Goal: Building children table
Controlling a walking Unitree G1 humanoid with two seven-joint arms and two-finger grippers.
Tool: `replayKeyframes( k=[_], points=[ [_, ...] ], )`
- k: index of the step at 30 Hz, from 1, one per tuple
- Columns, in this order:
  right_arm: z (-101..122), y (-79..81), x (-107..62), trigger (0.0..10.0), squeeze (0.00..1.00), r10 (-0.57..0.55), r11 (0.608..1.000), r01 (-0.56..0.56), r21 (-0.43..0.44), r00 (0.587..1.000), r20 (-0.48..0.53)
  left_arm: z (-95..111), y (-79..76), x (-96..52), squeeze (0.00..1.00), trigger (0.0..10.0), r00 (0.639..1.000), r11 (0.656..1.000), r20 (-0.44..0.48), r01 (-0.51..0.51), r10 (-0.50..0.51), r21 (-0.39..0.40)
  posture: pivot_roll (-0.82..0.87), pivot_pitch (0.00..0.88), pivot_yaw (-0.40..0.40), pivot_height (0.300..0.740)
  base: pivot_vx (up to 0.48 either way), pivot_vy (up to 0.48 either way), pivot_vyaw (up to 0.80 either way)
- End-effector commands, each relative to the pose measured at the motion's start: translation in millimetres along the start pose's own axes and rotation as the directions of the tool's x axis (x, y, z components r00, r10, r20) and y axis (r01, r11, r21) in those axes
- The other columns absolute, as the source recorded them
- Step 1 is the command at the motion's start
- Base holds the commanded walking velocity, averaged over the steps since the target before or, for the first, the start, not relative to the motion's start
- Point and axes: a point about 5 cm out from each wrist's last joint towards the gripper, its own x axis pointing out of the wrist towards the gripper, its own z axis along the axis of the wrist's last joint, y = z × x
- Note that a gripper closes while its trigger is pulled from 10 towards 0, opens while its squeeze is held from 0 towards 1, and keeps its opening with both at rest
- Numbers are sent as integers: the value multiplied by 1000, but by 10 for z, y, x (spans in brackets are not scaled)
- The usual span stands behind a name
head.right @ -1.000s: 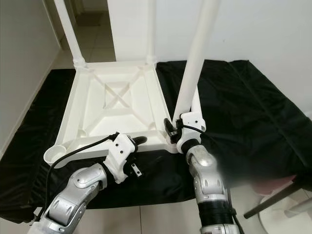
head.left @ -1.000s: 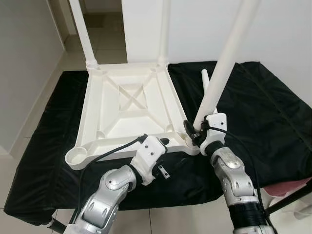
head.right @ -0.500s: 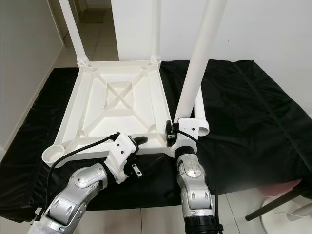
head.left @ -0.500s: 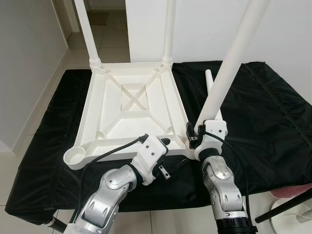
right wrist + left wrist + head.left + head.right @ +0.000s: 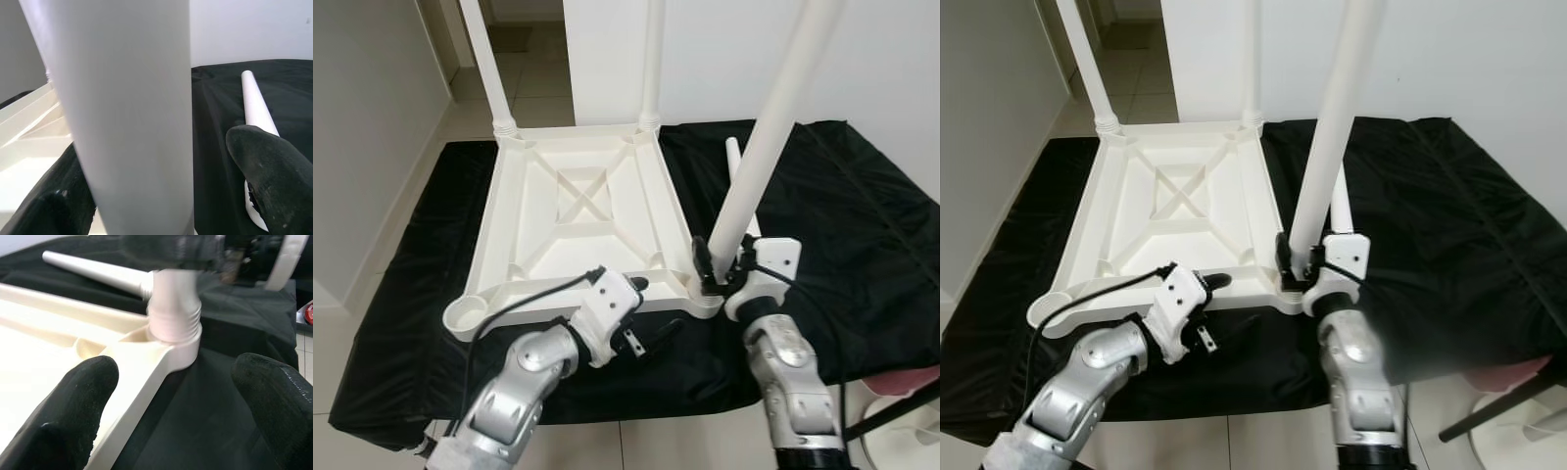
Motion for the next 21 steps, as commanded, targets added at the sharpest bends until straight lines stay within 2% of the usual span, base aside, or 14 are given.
replayKeyframes(
  k=[1, 2, 3, 5, 9, 11, 12, 16, 21],
  points=[
    [-41, -60, -39, 10000, 0, 41, 998, -40, 49, 999, -16, -23, -18, -37, 0, 10000, 997, 997, -9, 71, -71, -31, -112, 32, 58, 740, 0, 0, 0],
    [-57, -70, -47, 10000, 0, 82, 993, -80, 83, 996, -23, -19, -17, -51, 0, 10000, 997, 996, -7, 82, -82, -40, -112, 32, 58, 740, 0, 0, 0],
    [-63, -99, -38, 10000, 0, 168, 982, -166, 85, 986, -21, -23, -5, -65, 0, 10000, 996, 995, -13, 88, -88, -42, -111, 35, 61, 740, 0, 0, 0],
    [-80, -136, -15, 10000, 0, 259, 964, -256, 78, 965, -32, -32, 6, -80, 0, 10000, 996, 995, -23, 89, -90, -41, -107, 37, 60, 740, 0, 0, 0],
    [-97, -147, 6, 10000, 0, 301, 953, -298, 57, 952, -51, -36, 6, -90, 0, 10000, 996, 996, -28, 79, -80, -41, -106, 40, 64, 740, 0, 0, 0],
    [-108, -156, 63, 10000, 0, 362, 932, -362, 13, 929, -73, -27, -15, -94, 0, 10000, 997, 996, -27, 73, -75, -47, -103, 42, 63, 740, 0, 0, 0],
    [-108, -156, 63, 10000, 0, 362, 932, -362, 13, 929, -73, -27, -15, -94, 0, 10000, 997, 996, -27, 73, -75, -47, -103, 42, 63, 740, 0, 0, 0],
    [-137, -157, 203, 10000, 0, 461, 885, -465, -15, 881, -107, -32, -51, -78, 0, 10000, 997, 995, -31, 72, -74, -64, -91, 38, 63, 740, 0, 0, 0],
    [-180, -143, 268, 10000, 0, 505, 858, -513, -34, 853, -131, -13, -69, -69, 0, 10000, 998, 994, -11, 63, -64, -88, -72, 16, 59, 740, 0, 0, 0]
  ],
)
